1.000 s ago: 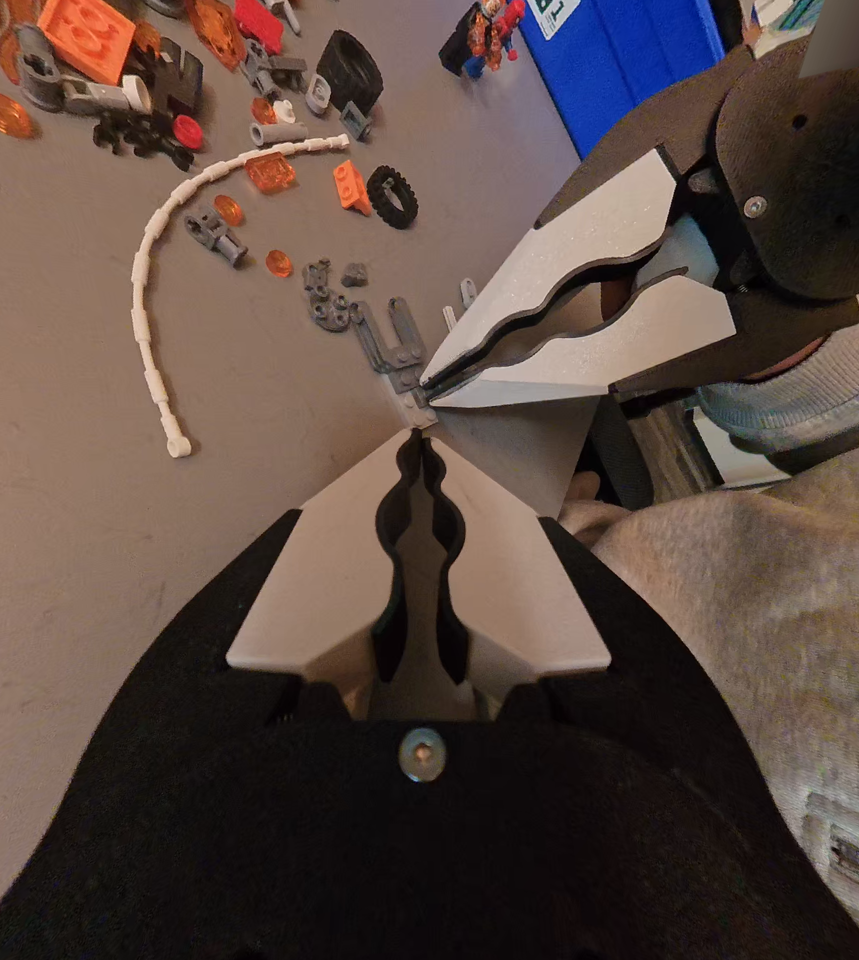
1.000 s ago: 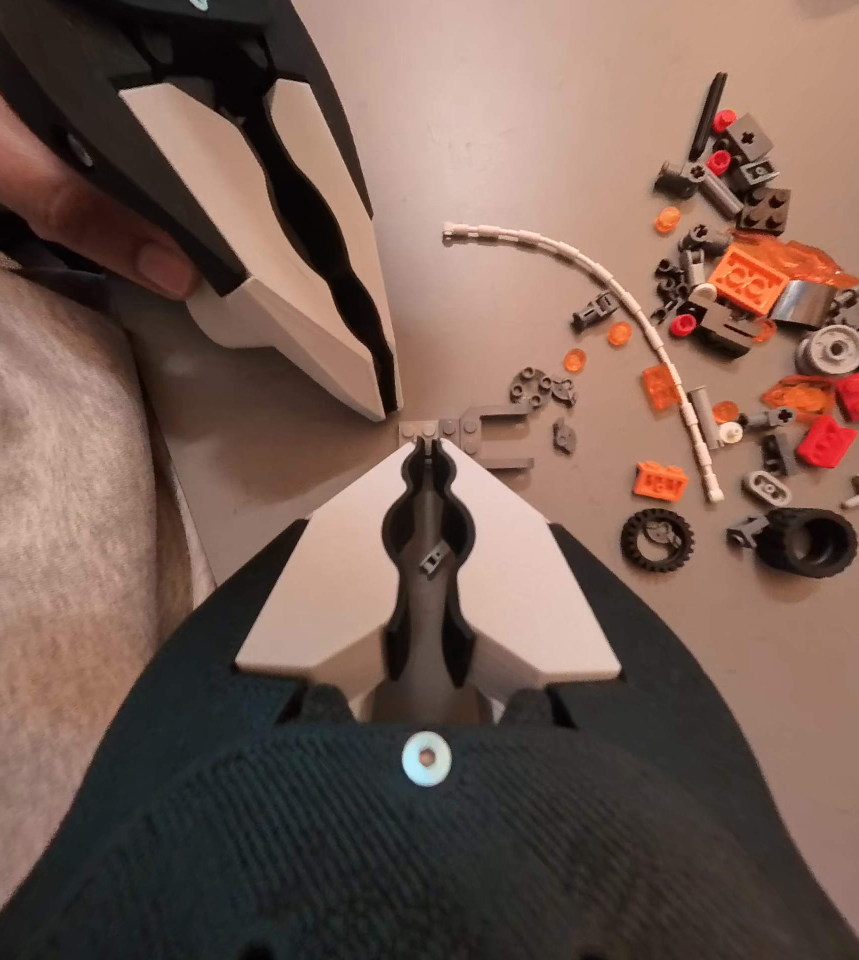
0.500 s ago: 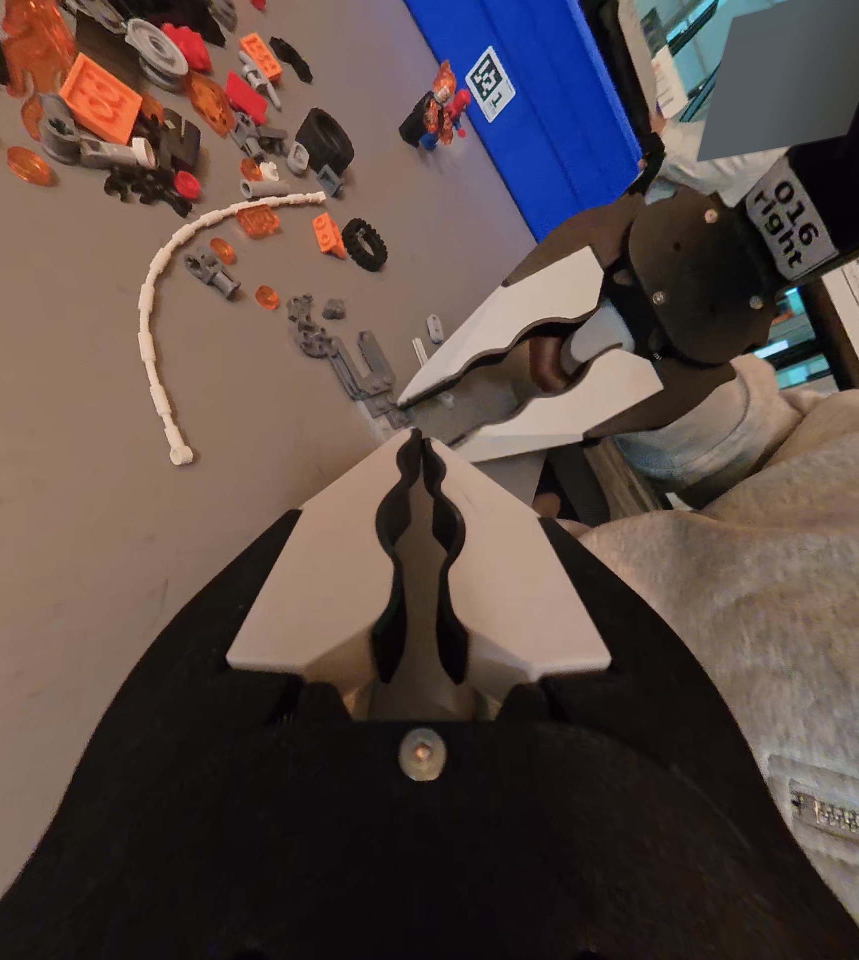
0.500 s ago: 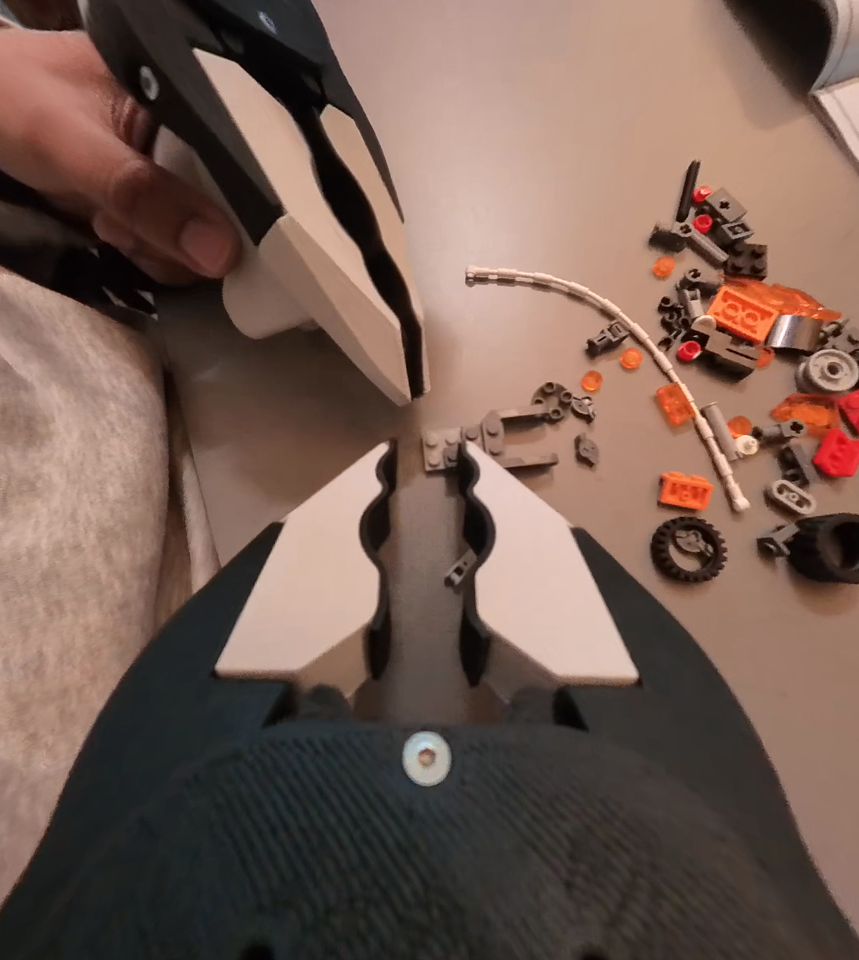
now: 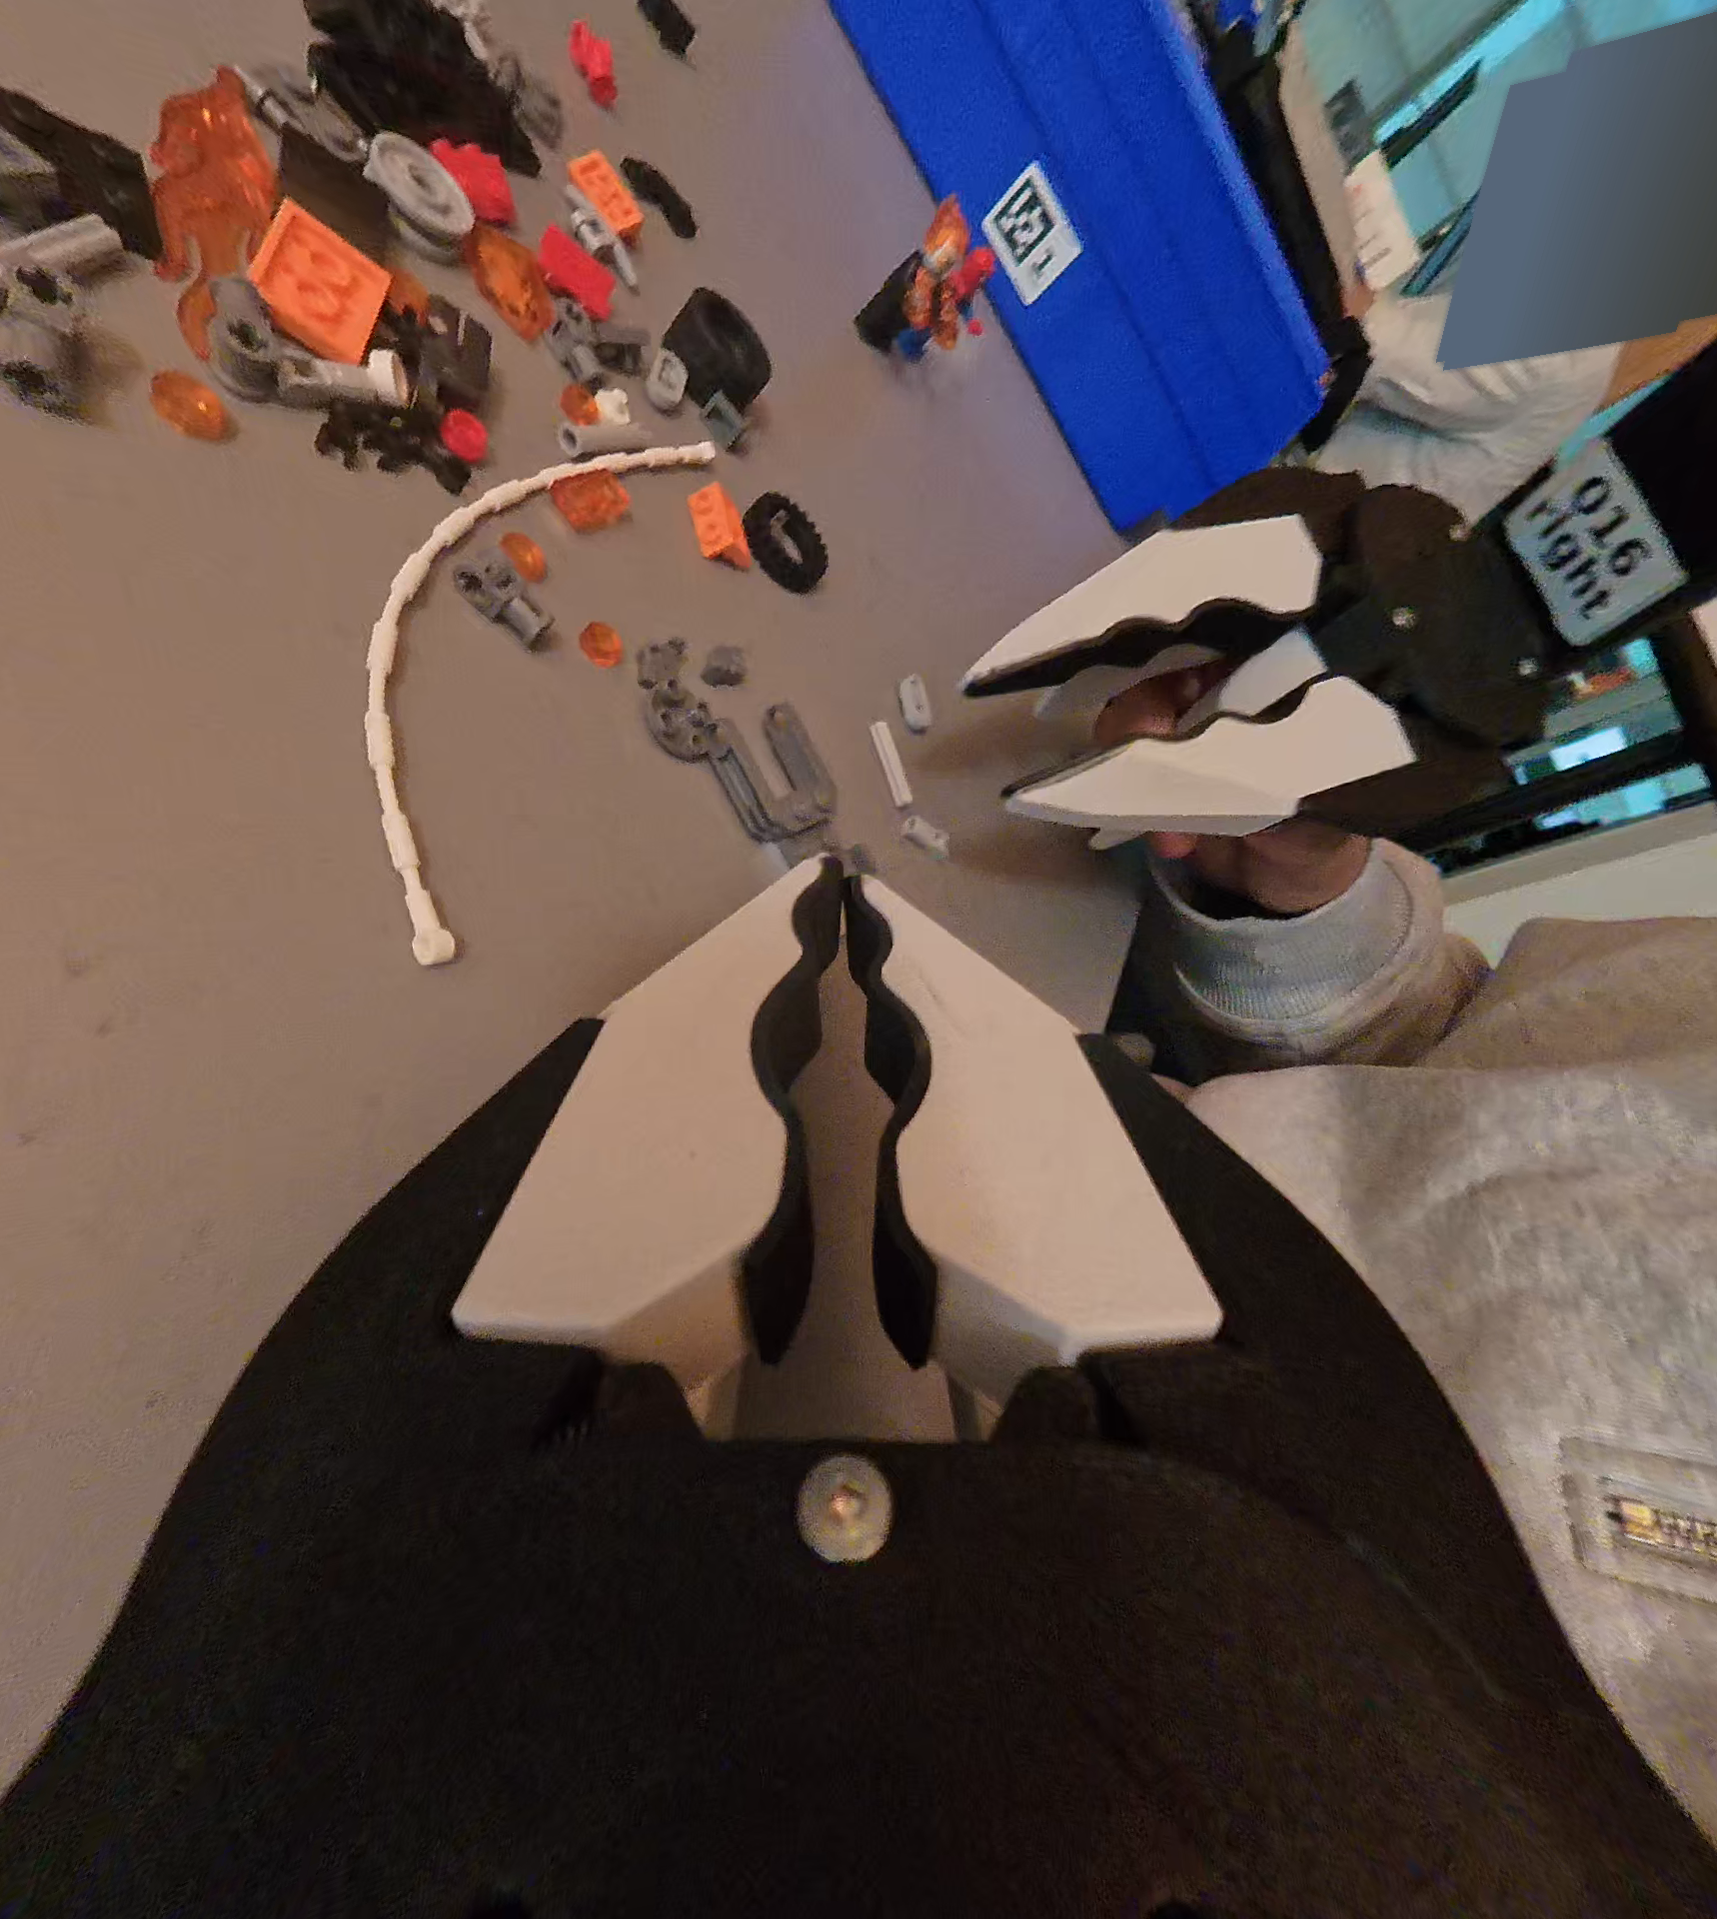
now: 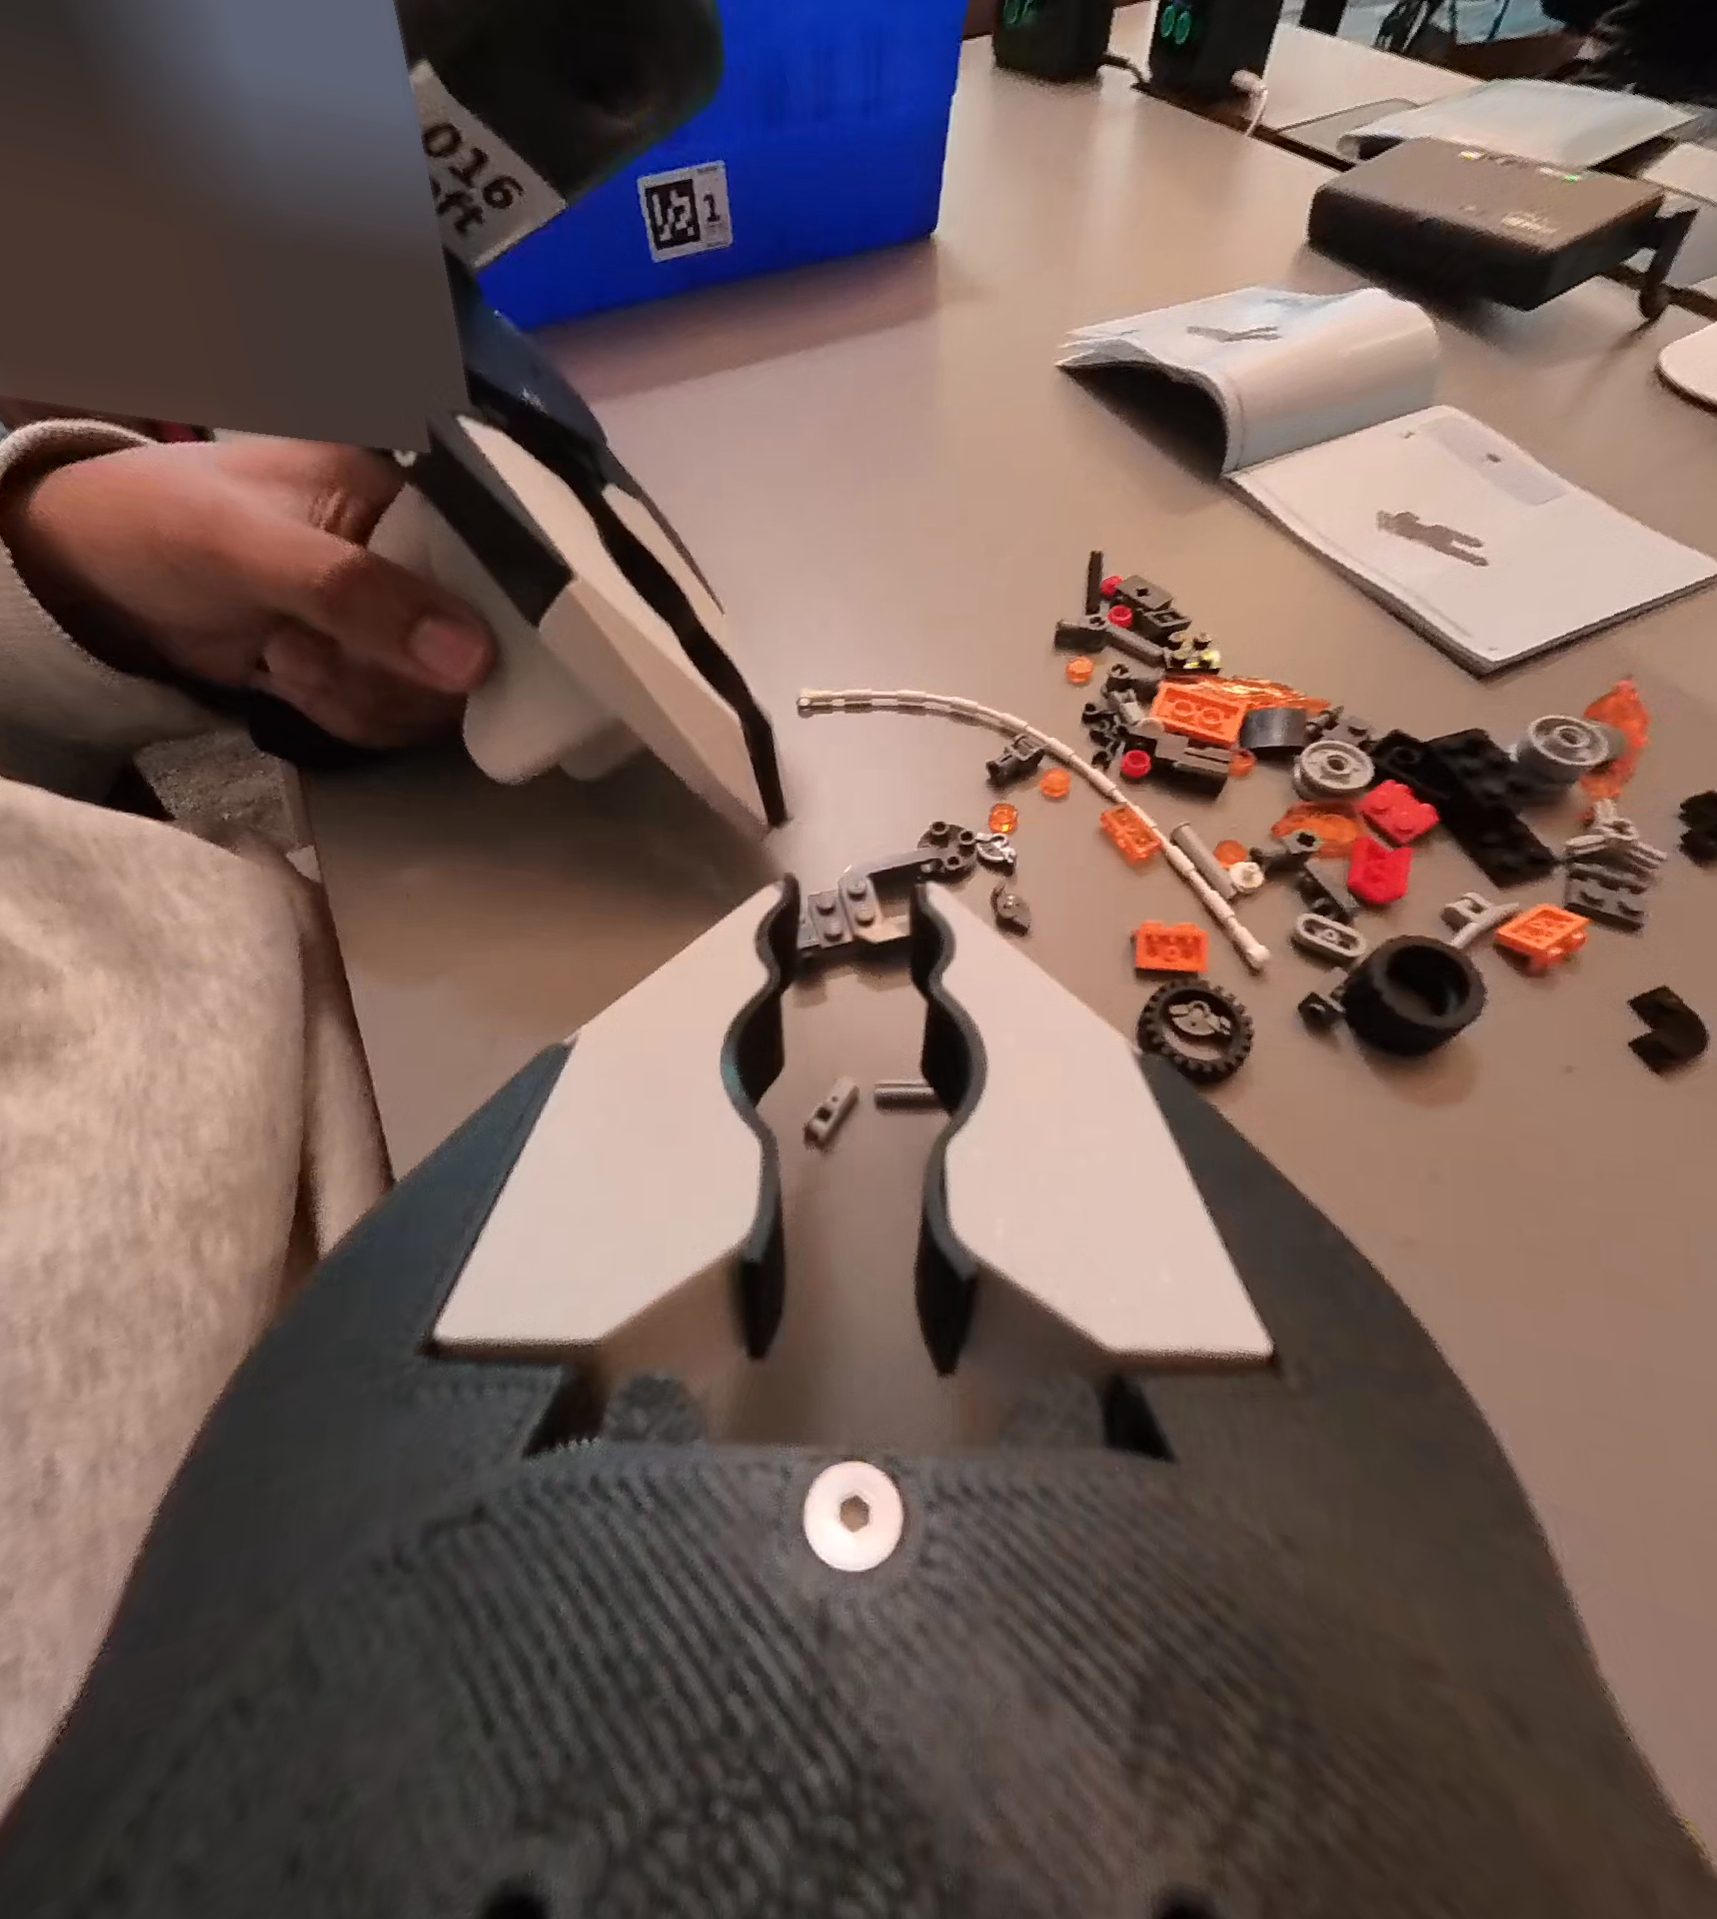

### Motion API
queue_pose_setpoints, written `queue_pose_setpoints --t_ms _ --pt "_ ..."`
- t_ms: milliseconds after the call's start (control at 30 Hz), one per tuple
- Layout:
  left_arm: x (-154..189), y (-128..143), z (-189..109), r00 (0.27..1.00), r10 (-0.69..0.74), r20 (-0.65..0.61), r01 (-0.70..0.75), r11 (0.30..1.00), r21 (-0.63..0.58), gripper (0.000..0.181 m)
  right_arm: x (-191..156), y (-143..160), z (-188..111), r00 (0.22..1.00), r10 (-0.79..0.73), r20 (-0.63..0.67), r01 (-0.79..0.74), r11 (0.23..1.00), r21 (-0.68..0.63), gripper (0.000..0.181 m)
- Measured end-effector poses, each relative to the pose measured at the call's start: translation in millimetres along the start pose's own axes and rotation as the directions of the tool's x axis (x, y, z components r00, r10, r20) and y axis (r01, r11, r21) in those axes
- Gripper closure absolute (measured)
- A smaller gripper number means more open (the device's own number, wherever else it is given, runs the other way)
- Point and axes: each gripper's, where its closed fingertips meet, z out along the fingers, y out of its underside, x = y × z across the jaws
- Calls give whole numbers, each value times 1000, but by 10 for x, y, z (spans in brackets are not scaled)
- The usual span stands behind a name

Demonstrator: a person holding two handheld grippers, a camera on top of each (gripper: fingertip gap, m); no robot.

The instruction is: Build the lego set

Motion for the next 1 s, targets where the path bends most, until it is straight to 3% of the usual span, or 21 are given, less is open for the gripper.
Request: queue_pose_setpoints --t_ms 233,433,567,700,1000 --pt "-45 78 81 999 11 46 -8 998 -66 180 47 -75 12 1000 -23 -9 23 999 42 175" --pt "67 -142 31 999 24 -31 -22 997 76 181 22 -283 -205 999 -35 1 34 973 227 181" --pt "202 -252 -57 992 82 -99 -64 982 175 181 88 -329 -249 999 27 34 -35 964 265 181" --pt "300 -329 -135 980 109 -166 -65 966 249 181 181 -383 -307 999 8 -42 6 950 313 181" --pt "512 -339 -210 939 175 -297 -84 952 293 181 288 -370 -202 997 8 -77 14 962 273 181"
